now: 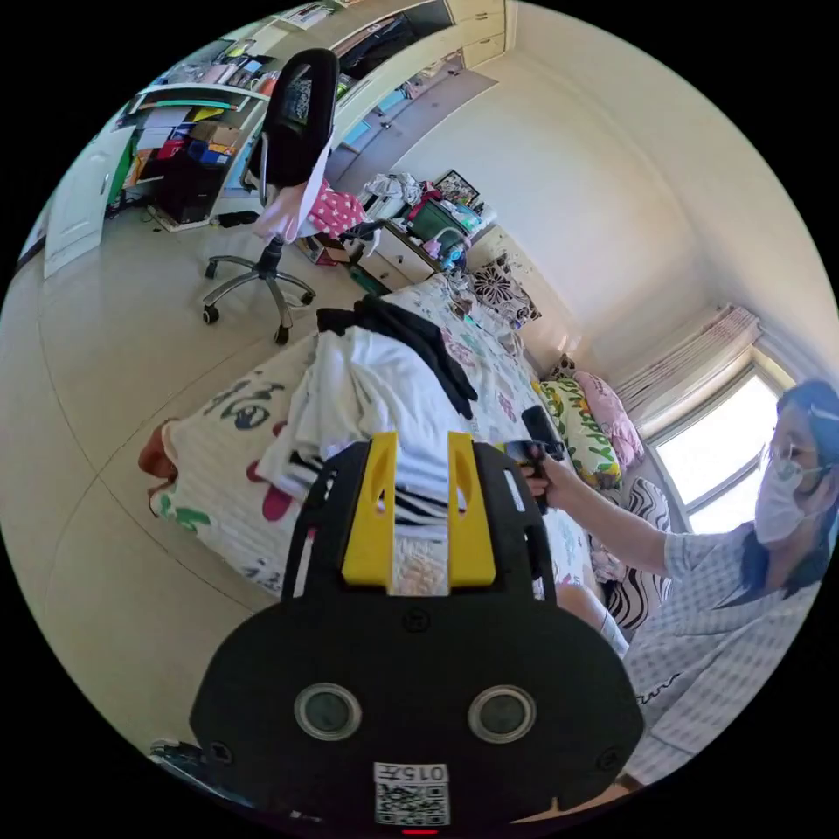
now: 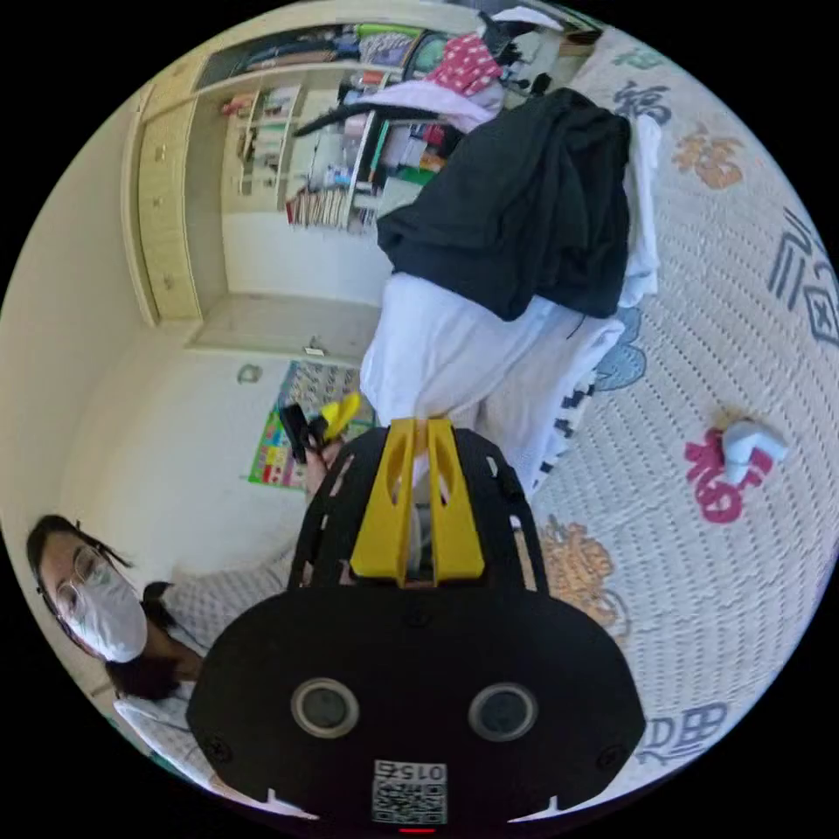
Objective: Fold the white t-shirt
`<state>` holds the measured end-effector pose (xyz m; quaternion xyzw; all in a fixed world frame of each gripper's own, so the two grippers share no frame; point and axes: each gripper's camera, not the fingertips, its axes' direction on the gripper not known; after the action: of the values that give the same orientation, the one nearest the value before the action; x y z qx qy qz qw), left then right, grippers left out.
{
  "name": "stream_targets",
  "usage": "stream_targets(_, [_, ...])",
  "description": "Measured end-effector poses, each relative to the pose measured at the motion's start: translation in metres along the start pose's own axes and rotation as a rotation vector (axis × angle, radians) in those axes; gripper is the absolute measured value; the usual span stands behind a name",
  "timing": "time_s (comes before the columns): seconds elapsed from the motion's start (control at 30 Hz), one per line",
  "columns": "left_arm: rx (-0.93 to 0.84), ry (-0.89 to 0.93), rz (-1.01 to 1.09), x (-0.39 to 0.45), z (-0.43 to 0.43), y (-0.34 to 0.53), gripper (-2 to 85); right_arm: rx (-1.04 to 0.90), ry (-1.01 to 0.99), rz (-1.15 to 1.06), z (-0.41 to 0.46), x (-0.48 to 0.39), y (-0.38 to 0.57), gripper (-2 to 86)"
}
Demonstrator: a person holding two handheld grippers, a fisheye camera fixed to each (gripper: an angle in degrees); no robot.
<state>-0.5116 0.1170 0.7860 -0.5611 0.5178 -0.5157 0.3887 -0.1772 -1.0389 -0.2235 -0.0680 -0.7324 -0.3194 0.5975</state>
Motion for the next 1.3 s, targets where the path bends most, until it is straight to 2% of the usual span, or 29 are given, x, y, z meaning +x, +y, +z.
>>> stream_targets(0.07, [0.035,0.0,-0.039,0.008,-0.001,0.03,10.6,0.089,-0.066,-0.007,-0.006,-0.019,0.022,1.8])
stream_targets(0.17, [0.032,-0.029,-0.07,0.025,0.003,0.071,12.5,0.111,-0.126,-0.124,-0.017,-0.07,0.054,1.0])
stream_targets(0.3, [-0.013,-0.201,-0.084,0.06,0.012,0.115,13.5,0.196,-0.221,-0.246,-0.042,-0.14,0.103,0.6])
stream_targets(0.4, [0.015,-0.2,0.026,0.105,0.015,0.142,13.4,0.228,-0.199,-0.352,-0.063,-0.199,0.154,0.6])
stream_targets(0.47, [0.03,-0.128,0.083,0.132,0.02,0.158,13.4,0.246,-0.161,-0.426,-0.082,-0.238,0.201,0.5])
stream_targets(0.5, [0.021,-0.027,0.13,0.15,0.025,0.169,12.6,0.249,-0.155,-0.441,-0.086,-0.246,0.214,0.6])
stream_targets(0.63, [0.006,0.247,0.267,0.21,0.041,0.213,2.4,0.268,-0.11,-0.502,-0.123,-0.292,0.309,0.7])
stream_targets(0.77, [-0.02,0.297,0.356,0.257,0.048,0.245,0.3,0.424,0.049,-0.497,-0.181,-0.314,0.417,1.2])
stream_targets(0.83, [-0.024,0.421,0.364,0.281,0.052,0.257,-0.2,0.508,0.121,-0.451,-0.208,-0.313,0.466,1.4])
stream_targets(0.97, [-0.057,0.486,0.459,0.329,0.067,0.272,-0.4,0.644,0.28,-0.267,-0.252,-0.3,0.569,2.1])
stream_targets(1.13, [-0.129,0.581,0.586,0.405,0.106,0.3,-0.4,0.856,0.156,-0.228,-0.29,-0.293,0.676,1.9])
stream_targets(1.3, [-0.149,0.578,0.634,0.455,0.135,0.325,-0.4,0.934,0.214,-0.254,-0.312,-0.31,0.749,1.6])
